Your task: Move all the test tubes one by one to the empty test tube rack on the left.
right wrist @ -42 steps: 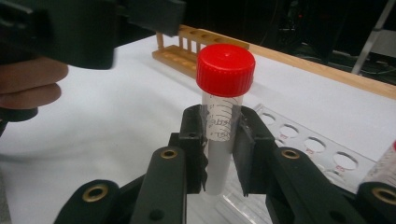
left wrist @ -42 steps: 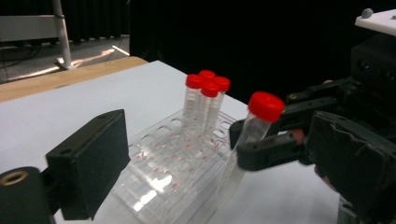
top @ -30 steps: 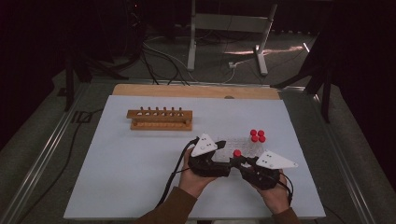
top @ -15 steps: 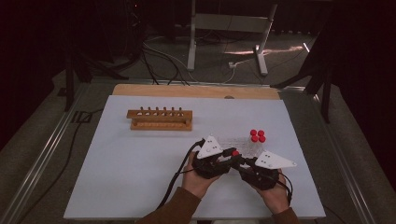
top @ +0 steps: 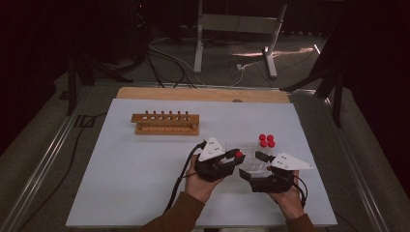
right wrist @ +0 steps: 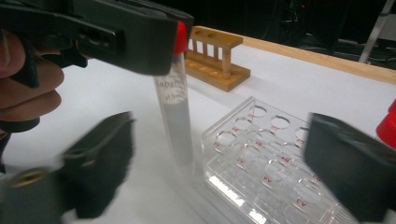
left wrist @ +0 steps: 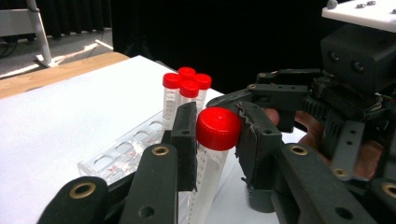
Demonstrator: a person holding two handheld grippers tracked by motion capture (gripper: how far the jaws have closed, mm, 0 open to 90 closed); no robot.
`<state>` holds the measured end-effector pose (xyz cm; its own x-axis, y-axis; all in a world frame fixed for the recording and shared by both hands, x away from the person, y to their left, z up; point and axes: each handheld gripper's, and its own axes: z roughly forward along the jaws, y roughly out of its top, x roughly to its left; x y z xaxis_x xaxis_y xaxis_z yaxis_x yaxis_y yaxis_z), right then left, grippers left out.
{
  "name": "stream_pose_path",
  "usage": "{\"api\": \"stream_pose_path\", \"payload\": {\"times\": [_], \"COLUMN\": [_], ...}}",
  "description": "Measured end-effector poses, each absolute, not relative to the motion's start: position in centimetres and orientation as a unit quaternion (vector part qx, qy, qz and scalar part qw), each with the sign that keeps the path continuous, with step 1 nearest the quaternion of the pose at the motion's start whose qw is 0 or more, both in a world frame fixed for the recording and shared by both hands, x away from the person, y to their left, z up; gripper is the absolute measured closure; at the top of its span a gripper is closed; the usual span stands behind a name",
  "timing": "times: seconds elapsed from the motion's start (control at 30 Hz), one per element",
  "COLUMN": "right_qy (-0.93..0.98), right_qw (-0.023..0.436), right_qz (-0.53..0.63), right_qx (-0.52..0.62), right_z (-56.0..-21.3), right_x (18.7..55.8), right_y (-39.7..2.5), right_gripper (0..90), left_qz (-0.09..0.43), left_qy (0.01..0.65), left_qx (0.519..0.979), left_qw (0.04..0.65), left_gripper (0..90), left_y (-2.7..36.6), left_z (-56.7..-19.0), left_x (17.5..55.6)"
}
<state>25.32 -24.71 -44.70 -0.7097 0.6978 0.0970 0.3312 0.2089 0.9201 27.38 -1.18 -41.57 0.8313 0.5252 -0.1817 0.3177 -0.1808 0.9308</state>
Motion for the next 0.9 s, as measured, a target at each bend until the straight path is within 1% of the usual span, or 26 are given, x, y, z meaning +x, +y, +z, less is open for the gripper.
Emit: {"api": "stream_pose_path", "payload": {"times": [0.03,0.1,0.4,0.63,0.9], "right_qy": [0.758,0.759,0.749,0.740,0.735], "right_qw": [0.174,0.172,0.179,0.192,0.195], "right_qz": [0.529,0.530,0.539,0.543,0.543], "right_qx": [0.340,0.337,0.340,0.347,0.356], "right_z": [-44.7,-44.7,-44.6,-44.5,-44.7], "right_x": [25.4,25.3,25.3,25.3,25.4], "right_y": [-24.8,-25.0,-26.1,-27.0,-27.8], "right_gripper": [1.7,0.0,0.0,0.0,0.0], "left_qz": [0.091,0.091,0.101,0.119,0.132], "left_qy": [0.278,0.279,0.295,0.307,0.320], "left_qx": [0.762,0.761,0.746,0.742,0.733], "left_qw": [0.578,0.579,0.588,0.584,0.585], "left_gripper": [71.0,71.0,71.0,71.0,71.0], "left_y": [-1.0,-0.9,0.9,2.6,4.2], "left_z": [-41.5,-41.4,-40.4,-39.7,-39.0], "left_x": [27.5,27.5,28.4,29.4,30.6]}}
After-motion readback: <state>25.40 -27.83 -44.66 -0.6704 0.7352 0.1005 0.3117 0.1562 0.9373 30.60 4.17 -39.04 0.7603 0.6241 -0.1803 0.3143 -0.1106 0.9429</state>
